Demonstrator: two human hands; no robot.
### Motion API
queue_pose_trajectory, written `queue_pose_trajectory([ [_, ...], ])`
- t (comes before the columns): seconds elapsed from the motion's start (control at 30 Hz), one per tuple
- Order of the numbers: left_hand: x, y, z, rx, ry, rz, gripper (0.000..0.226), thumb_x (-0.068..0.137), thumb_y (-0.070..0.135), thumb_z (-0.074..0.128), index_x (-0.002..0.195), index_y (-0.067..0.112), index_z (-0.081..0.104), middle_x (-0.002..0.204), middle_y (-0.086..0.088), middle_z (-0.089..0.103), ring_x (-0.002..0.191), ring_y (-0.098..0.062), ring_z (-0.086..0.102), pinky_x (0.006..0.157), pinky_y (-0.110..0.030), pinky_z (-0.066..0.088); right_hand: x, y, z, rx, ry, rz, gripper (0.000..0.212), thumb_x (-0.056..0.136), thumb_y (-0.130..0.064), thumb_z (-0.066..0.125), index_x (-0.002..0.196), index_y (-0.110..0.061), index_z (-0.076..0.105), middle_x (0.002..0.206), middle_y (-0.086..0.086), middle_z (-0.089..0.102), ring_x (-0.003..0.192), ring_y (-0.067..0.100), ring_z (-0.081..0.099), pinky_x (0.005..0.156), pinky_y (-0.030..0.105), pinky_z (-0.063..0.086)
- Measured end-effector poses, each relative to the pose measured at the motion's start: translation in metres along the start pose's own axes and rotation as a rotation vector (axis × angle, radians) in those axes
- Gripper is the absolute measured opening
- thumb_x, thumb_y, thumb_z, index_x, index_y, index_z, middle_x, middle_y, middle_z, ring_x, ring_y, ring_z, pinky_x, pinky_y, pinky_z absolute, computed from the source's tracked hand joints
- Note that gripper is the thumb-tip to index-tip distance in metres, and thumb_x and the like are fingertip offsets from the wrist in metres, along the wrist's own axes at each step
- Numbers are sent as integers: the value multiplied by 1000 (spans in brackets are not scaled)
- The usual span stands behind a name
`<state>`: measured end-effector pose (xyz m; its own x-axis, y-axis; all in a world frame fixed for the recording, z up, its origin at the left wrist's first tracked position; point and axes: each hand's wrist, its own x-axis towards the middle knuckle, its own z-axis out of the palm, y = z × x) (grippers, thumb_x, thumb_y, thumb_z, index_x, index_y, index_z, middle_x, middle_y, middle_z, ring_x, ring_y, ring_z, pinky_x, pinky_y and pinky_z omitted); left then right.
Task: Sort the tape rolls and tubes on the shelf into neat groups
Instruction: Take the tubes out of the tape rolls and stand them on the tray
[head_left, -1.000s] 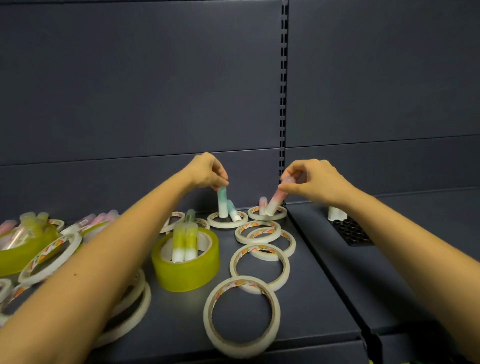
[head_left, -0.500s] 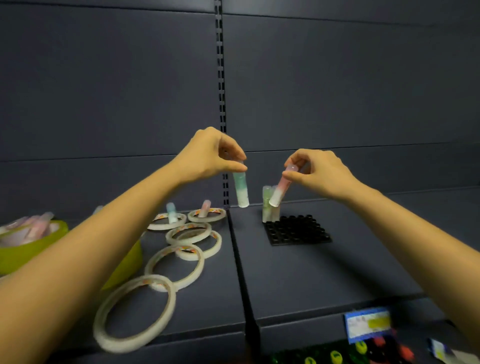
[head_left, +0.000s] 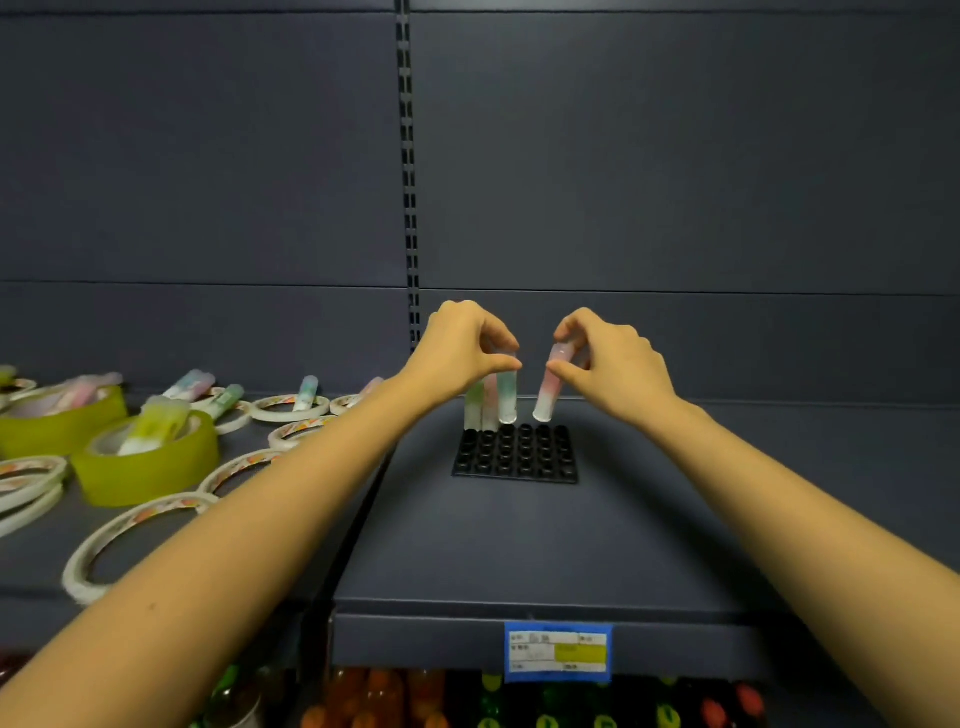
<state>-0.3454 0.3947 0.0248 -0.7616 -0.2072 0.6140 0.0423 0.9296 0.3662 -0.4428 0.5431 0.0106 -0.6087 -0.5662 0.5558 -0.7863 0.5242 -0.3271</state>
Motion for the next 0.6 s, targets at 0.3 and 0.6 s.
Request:
queue_pose_trajectory([
  [0.3,13,0,29,107,-34,-63,25,75,20,77,97,7,73,96,-8,73,85,-16,68,81,-23,52,8,7,13,39,-18,-17,26,88,-34,59,111,-25,51,102,-3,67,93,25,62,78,36,50],
  [0.6,19,-16,30,421,-74,96,27,86,32,63,109,19,70,106,-1,71,104,-18,54,88,-27,35,18,13,29,34,-49,-38,28,88,-36,60,111,-25,51,100,-5,68,93,23,62,79,35,50],
])
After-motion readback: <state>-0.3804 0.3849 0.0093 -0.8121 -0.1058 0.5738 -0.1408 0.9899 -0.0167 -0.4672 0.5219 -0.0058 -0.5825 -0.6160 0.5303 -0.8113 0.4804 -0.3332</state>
